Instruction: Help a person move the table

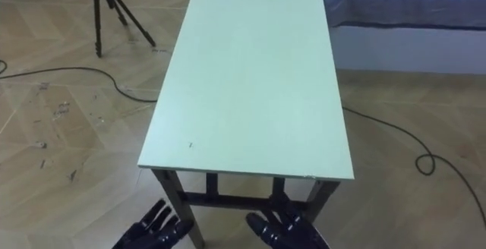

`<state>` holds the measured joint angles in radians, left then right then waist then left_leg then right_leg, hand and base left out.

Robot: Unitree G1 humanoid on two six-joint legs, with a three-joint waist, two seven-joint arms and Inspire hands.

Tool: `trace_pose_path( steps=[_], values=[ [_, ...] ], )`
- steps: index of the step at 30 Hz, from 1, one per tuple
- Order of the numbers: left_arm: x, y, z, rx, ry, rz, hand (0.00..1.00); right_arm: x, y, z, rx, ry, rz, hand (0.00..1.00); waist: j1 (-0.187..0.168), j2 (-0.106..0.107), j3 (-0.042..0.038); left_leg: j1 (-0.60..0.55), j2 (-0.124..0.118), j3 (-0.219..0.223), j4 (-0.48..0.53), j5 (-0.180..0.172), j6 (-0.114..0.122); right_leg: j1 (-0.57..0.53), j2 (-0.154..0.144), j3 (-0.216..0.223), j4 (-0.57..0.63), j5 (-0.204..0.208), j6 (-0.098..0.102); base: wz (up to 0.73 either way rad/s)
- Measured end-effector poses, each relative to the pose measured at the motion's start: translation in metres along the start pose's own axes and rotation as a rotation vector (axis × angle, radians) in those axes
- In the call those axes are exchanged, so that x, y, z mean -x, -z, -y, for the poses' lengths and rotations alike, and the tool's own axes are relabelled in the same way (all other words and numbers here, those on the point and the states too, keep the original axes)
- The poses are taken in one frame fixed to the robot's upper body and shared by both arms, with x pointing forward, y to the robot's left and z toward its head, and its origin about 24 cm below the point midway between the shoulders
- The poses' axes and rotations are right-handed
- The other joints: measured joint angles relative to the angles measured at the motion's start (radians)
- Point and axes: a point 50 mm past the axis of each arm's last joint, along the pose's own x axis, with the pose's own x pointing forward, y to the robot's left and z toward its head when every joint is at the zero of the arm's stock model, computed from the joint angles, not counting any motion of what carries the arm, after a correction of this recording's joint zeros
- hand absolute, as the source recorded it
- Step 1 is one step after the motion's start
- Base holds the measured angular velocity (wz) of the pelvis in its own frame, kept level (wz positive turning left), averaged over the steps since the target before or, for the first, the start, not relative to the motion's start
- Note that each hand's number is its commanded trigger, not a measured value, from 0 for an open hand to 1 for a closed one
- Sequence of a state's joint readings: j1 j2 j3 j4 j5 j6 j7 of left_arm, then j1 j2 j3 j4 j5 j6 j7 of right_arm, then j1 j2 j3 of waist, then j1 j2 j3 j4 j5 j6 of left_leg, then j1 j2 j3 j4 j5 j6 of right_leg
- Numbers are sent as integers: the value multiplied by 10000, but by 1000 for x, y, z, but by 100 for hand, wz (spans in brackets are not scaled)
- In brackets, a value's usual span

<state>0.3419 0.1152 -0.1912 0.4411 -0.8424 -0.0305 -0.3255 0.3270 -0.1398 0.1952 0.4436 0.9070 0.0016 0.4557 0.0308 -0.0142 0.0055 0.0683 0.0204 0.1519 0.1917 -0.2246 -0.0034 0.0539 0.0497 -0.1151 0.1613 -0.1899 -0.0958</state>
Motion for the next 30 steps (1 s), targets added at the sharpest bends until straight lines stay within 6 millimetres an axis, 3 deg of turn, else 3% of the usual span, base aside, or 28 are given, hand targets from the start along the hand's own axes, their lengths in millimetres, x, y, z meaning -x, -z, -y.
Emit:
trace_pose_path(
  steps=[6, 14, 20, 26, 30],
  values=[
    [-2, -7, 13, -144, 760, 118, 0, -10, -7, -19, 304, -1028, 113, 0, -34, -2, 50, 50, 16, 14, -6, 0, 0, 1, 9, 46, 69, 0, -1, -3],
    [-9, -14, 33, -530, 1717, 202, 0, -17, -4, -28, 487, -1482, -238, 0, -108, -35, 54, 42, 6, 11, 0, 0, 0, -1, -5, 21, 88, -2, 3, 0],
    [-18, -23, 43, -693, 2235, 132, 0, -27, -14, -42, 412, -2071, -45, 0, -259, -49, 70, 59, 11, 3, 60, 0, 0, 6, -2, 61, 128, -2, 2, -3],
    [-25, -32, 48, -9, 2360, 351, 0, -28, -19, -40, -110, -2117, -173, 0, -253, -6, 99, 138, 12, 2, 51, 0, 0, -1, 11, 253, 187, -1, 2, -9],
    [-26, -35, 47, 954, 2351, 365, 0, -30, -20, -41, -747, -2033, -130, 0, -228, 80, 173, 283, 16, 38, -51, 0, 0, 36, 29, 321, 227, -1, 2, -6]
  ],
)
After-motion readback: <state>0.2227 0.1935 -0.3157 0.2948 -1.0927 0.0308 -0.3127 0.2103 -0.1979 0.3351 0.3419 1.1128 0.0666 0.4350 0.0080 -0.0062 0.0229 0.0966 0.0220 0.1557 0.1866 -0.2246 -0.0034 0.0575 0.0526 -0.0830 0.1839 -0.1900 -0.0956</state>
